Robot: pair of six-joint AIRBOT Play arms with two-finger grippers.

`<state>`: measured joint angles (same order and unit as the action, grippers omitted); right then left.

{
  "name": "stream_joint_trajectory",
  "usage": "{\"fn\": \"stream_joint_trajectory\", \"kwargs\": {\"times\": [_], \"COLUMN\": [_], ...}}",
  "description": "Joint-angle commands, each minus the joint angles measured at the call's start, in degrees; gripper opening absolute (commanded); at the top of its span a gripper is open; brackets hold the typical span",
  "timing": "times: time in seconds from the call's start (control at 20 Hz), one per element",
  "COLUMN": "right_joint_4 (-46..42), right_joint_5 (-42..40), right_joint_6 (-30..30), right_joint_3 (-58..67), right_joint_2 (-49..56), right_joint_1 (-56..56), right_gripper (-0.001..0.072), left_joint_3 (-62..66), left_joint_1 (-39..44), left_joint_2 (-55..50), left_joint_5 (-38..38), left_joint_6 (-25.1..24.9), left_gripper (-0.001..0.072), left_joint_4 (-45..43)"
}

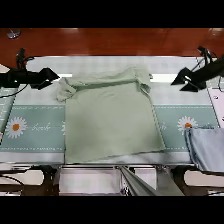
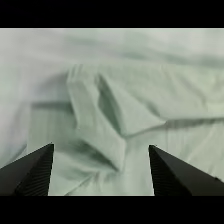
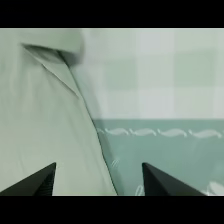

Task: Fold the shirts.

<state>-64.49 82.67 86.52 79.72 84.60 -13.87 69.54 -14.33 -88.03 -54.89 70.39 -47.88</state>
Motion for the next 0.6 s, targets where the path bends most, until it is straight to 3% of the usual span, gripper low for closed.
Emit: {"fn": "stream_joint_trajectory", "kwargs": {"times": [0.0,0.15,0.3,0.35,0.4,0.45,0.55], "right_joint_4": [1.7,3.0,1.9,0.6,0.0,-0.8,-1.2], "right_joint_5": [-3.8,-4.3,1.9,2.9,2.8,2.0,-0.3], "right_joint_6": [-2.6,-5.4,-5.6,-5.4,-4.7,-4.0,-3.8], "right_joint_3": [-18.5,-31.4,-37.0,-38.5,-39.9,-40.7,-41.7], "right_joint_2": [-11.6,-19.2,-20.5,-20.5,-20.5,-20.5,-20.1], "right_joint_1": [-2.0,0.0,0.2,0.5,0.5,0.5,0.5], "right_gripper": [0.0615,0.0615,0.0615,0.0615,0.0616,0.0615,0.0615], "left_joint_3": [0.5,2.1,7.2,9.1,10.6,12.1,14.0], "left_joint_1": [0.7,3.3,5.9,6.7,7.2,7.6,7.9], "left_joint_2": [-4.8,-9.5,-13.9,-15.0,-15.6,-16.1,-16.2], "left_joint_5": [-3.5,-3.2,-5.9,-7.0,-8.0,-8.7,-9.6], "left_joint_6": [0.1,-5.2,-5.2,-5.2,-5.2,-5.2,-5.2], "left_gripper": [0.0698,0.0697,0.0696,0.0628,0.0252,0.0022,0.002], "left_joint_4": [2.0,8.9,8.8,8.8,8.7,8.7,8.7]}}
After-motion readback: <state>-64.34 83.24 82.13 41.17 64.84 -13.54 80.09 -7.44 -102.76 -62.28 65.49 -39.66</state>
